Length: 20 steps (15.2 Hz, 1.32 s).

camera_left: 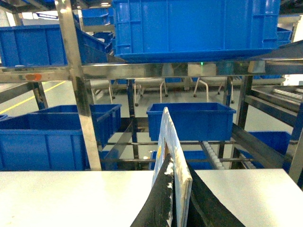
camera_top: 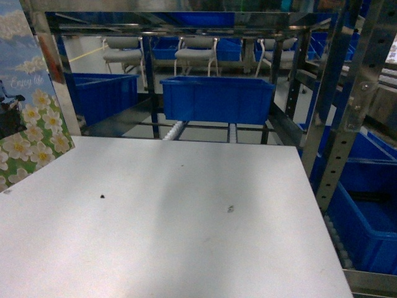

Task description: Move flower gift bag to table near conveyor

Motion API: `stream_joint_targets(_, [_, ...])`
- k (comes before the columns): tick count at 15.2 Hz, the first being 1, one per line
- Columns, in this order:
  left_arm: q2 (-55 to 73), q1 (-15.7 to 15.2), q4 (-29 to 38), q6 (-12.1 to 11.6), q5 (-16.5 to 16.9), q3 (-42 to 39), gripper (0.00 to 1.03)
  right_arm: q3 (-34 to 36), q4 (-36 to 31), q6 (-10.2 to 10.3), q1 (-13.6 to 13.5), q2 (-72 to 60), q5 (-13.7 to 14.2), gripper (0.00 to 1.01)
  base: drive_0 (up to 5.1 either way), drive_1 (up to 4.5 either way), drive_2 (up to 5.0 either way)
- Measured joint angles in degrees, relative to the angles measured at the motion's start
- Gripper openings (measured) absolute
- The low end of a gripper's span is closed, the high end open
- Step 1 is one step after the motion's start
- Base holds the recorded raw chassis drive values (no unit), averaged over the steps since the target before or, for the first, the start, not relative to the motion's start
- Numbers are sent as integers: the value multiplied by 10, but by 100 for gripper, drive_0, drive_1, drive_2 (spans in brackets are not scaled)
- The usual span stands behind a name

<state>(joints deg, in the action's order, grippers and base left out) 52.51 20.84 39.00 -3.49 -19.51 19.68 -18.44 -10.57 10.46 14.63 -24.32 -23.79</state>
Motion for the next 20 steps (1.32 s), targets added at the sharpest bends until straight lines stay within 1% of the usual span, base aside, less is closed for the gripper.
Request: stream_joint_targets(20, [0,0,-2,0,0,0,2,0,-1,0,0,0,0,2,-499,242,242])
